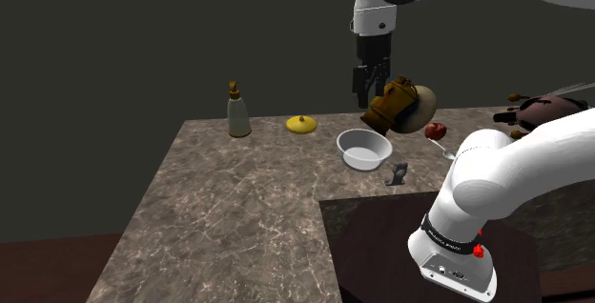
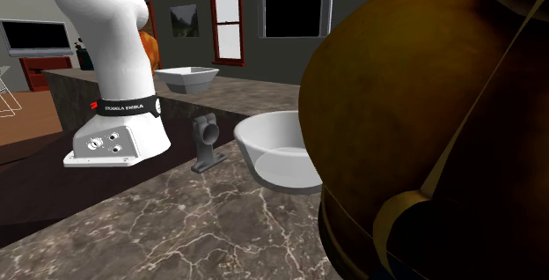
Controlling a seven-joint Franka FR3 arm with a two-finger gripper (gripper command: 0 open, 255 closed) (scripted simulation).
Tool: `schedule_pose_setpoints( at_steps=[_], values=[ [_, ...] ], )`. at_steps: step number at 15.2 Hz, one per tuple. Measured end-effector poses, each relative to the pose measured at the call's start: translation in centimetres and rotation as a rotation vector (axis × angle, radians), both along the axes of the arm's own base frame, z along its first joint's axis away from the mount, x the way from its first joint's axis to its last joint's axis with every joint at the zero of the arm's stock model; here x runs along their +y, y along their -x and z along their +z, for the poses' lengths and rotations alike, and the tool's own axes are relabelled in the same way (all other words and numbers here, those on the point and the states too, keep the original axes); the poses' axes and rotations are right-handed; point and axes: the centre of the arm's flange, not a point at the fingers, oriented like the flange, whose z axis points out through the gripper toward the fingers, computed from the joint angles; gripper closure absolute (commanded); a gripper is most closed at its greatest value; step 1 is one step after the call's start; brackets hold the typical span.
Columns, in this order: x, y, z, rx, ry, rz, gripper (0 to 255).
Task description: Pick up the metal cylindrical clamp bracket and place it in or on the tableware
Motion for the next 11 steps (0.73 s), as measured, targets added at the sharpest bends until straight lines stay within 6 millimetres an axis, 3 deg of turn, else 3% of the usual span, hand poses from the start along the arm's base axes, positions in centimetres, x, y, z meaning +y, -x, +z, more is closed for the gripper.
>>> schedule_pose_setpoints(
  at_steps=[3,11],
  values=[
    [-1.0,0.8,-1.2,-0.004,-0.007,0.011,0],
    [-7.2,4.0,-8.9,-0.023,-0.055,0.09,0]
  ],
)
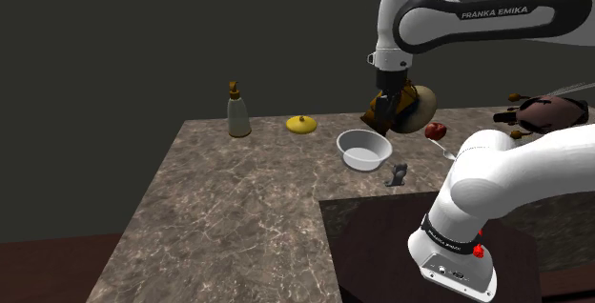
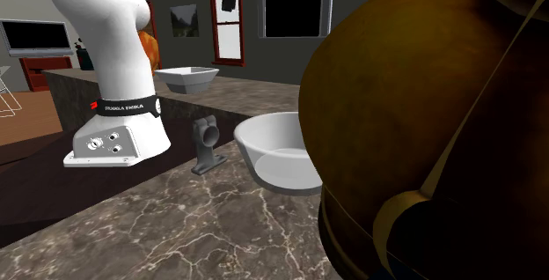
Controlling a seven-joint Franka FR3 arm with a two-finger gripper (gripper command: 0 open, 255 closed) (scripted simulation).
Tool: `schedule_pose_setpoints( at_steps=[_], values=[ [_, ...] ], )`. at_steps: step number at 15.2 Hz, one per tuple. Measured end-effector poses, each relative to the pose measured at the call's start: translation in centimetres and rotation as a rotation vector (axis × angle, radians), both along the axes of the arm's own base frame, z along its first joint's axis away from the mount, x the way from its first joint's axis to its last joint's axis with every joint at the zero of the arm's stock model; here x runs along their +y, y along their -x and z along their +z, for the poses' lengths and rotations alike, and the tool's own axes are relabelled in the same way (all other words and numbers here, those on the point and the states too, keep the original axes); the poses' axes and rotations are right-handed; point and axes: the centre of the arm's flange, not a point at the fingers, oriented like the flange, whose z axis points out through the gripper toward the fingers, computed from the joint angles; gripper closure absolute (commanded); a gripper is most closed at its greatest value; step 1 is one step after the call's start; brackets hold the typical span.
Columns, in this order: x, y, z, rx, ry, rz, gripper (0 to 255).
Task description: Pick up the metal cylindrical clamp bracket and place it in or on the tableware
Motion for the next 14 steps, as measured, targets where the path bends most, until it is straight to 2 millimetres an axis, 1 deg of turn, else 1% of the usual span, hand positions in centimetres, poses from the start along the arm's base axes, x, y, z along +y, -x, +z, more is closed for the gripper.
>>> schedule_pose_setpoints(
  at_steps=[2,4,7,8,10,14],
  values=[
    [-1.7,1.1,-2.2,-0.006,-0.013,0.02,0],
    [-3.4,2.0,-3.9,-0.011,-0.026,0.041,0],
    [-5.3,2.7,-7.0,-0.019,-0.043,0.072,0],
    [-6.3,3.3,-8.4,-0.022,-0.051,0.08,0],
    [-7.9,4.2,-10.4,-0.028,-0.063,0.102,0],
    [-11.0,5.3,-14.7,-0.038,-0.088,0.144,0]
  ],
)
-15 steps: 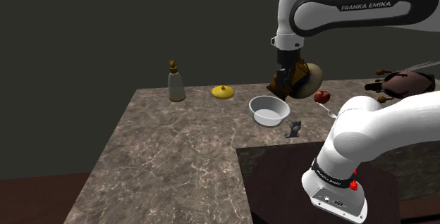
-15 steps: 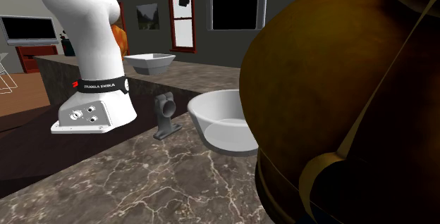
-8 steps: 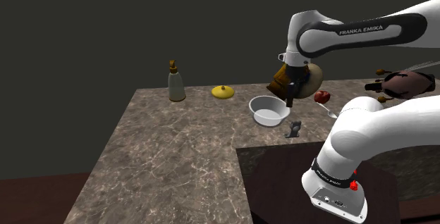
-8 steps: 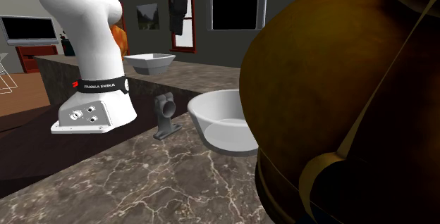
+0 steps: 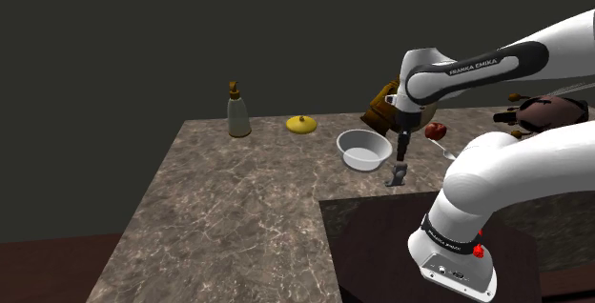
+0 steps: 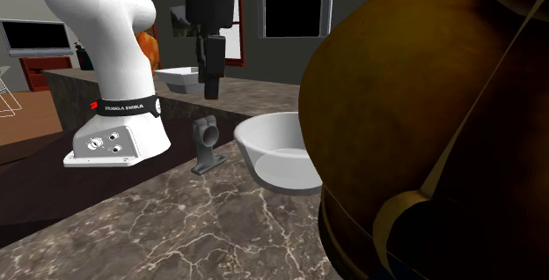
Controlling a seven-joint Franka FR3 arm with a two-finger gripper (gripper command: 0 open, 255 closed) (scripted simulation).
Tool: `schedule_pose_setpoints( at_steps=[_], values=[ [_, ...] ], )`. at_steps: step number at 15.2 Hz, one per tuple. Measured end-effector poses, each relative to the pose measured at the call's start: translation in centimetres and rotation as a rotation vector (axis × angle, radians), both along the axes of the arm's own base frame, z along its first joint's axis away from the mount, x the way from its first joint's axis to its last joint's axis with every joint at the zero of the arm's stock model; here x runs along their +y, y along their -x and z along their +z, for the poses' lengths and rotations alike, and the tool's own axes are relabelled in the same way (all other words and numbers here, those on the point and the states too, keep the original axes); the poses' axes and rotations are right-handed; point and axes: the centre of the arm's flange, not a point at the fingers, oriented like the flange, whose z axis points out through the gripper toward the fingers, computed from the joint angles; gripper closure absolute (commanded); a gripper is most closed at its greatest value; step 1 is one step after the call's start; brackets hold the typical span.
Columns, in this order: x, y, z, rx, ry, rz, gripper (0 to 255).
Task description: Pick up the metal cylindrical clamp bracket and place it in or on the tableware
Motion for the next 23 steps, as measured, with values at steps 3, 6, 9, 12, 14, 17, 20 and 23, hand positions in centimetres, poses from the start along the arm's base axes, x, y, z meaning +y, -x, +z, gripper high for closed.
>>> schedule_pose_setpoints(
  at_steps=[3,6,9,12,14,17,20,23],
  values=[
    [-1.9,0.6,-3.0,-0.006,-0.014,0.025,0],
    [-1.9,1.0,-4.7,-0.008,-0.016,0.03,0],
    [-1.7,1.1,-6.3,-0.008,-0.016,0.031,0],
    [-1.5,1.2,-7.1,-0.009,-0.016,0.031,0],
    [-1.6,1.2,-7.2,-0.009,-0.016,0.031,0],
    [-1.6,1.2,-7.2,-0.009,-0.016,0.031,255],
    [-1.7,1.2,-7.1,-0.012,-0.014,0.031,255],
    [-1.7,1.2,-7.2,-0.01,-0.015,0.031,255]
  ],
)
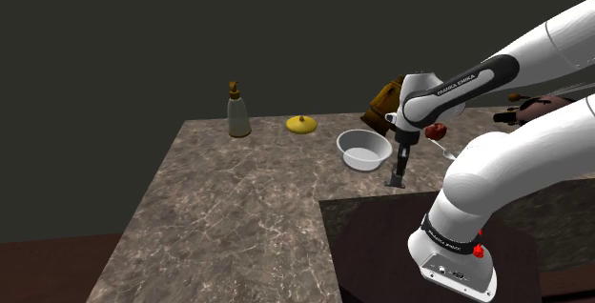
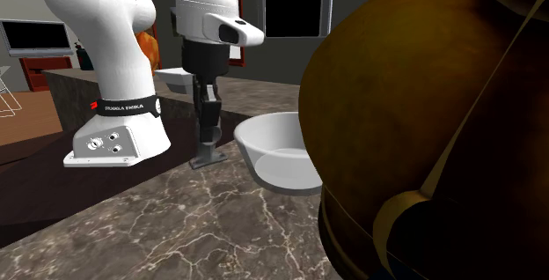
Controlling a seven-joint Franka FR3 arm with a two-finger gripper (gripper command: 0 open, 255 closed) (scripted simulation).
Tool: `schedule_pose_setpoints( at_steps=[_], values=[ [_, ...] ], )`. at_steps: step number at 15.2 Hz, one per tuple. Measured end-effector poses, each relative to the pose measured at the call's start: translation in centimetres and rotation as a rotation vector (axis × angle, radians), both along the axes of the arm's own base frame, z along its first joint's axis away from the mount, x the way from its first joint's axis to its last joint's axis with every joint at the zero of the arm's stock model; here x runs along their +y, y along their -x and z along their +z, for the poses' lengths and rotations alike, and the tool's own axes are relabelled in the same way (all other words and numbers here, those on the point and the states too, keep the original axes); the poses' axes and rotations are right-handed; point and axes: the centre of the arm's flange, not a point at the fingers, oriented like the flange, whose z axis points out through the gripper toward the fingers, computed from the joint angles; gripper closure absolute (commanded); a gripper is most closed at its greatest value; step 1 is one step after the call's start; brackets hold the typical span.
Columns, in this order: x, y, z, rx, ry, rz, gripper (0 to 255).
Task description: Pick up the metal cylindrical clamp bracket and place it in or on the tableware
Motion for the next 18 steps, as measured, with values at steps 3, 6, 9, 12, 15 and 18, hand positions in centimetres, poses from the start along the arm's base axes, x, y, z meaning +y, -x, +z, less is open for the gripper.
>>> schedule_pose_setpoints(
  at_steps=[3,6,9,12,15,18],
  values=[
    [0.0,0.0,-0.1,0.001,-0.001,0.0,255],
    [0.1,0.1,0.6,0.001,-0.001,0.0,255],
    [0.1,0.0,2.1,0.0,-0.001,0.0,255],
    [0.1,0.0,3.7,0.0,-0.001,0.0,255],
    [0.1,0.0,5.2,0.0,-0.001,0.0,255],
    [-0.1,0.1,6.7,0.001,-0.001,0.0,255]
  ],
)
